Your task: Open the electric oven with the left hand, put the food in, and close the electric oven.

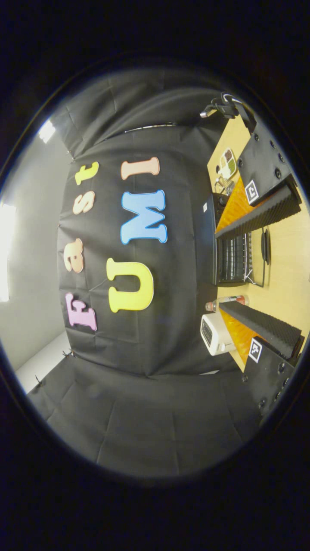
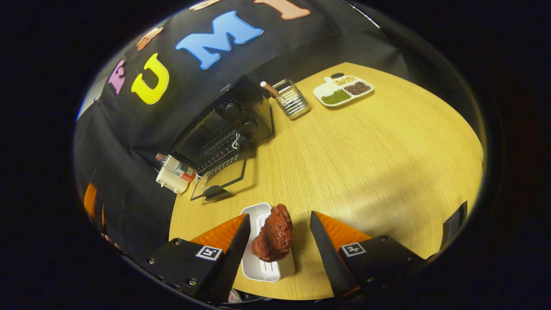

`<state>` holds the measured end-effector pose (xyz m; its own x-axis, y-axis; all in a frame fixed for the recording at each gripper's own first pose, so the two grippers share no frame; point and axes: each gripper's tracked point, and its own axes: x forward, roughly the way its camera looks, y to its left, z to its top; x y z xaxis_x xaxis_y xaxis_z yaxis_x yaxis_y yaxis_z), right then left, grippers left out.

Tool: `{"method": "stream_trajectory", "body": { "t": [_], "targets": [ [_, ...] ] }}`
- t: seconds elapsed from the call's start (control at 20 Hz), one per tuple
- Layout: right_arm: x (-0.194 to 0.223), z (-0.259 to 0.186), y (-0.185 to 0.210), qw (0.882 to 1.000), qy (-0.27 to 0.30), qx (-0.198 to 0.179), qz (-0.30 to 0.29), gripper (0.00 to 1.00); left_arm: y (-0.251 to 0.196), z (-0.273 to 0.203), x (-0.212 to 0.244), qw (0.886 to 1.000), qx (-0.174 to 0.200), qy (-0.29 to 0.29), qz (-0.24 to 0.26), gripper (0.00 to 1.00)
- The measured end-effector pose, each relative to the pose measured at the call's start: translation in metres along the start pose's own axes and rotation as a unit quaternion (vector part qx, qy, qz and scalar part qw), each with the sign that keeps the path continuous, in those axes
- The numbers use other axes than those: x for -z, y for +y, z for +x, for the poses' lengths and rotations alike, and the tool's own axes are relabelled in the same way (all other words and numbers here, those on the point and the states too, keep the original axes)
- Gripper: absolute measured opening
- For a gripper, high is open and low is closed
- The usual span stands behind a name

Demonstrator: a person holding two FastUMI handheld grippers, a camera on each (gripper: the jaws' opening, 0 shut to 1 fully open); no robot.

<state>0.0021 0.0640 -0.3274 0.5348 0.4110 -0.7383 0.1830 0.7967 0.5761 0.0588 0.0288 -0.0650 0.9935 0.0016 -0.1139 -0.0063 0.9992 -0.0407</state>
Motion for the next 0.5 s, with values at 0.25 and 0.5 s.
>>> {"method": "stream_trajectory", "body": {
  "t": [0.25, 0.5],
  "targets": [
    [0.011, 0.005, 0.001, 0.999, 0.023, -0.013, 0.042, 0.49, 0.004, 0.001, 0.005, 1.000, 0.000, 0.007, -0.007, 0.90],
    [0.011, 0.003, 0.007, 0.999, 0.025, -0.021, 0.037, 0.25, 0.000, 0.005, 0.009, 1.000, 0.007, 0.008, 0.001, 0.90]
  ]
}}
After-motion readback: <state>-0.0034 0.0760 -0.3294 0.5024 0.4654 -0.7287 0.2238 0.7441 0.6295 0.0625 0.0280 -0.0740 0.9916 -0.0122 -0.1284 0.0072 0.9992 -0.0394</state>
